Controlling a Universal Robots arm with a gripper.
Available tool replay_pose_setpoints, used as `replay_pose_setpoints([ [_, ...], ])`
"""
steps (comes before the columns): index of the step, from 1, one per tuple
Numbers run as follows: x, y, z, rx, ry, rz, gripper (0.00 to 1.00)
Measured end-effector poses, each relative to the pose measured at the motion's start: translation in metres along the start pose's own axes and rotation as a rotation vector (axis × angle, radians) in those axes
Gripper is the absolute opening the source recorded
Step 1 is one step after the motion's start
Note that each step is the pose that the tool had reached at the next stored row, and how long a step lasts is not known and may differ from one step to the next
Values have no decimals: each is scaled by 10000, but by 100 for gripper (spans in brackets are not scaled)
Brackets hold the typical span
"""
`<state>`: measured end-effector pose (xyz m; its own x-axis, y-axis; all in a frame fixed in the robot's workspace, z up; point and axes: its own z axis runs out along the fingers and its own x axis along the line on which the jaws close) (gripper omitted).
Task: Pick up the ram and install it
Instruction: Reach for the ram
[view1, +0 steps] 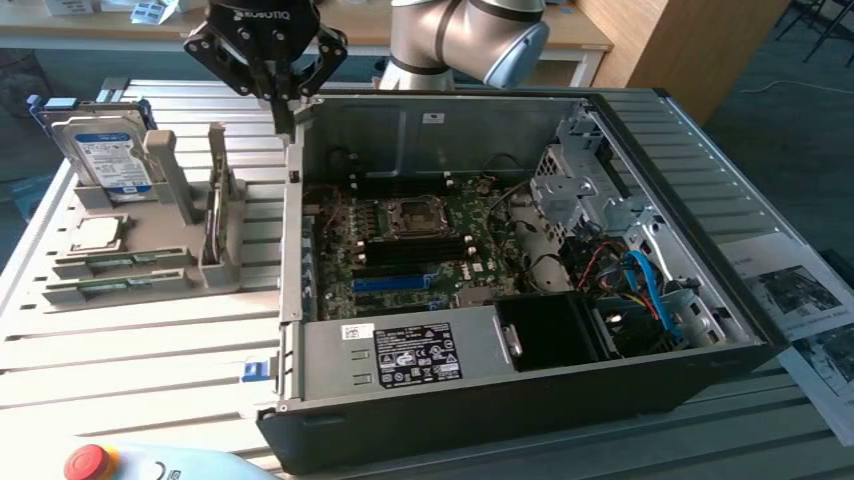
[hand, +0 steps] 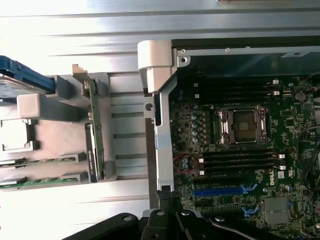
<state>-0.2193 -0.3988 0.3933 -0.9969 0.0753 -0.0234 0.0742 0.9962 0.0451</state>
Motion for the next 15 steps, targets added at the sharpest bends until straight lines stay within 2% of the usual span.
replay_pose_setpoints([
  [15,373,-28,-10,0,1,0,11],
])
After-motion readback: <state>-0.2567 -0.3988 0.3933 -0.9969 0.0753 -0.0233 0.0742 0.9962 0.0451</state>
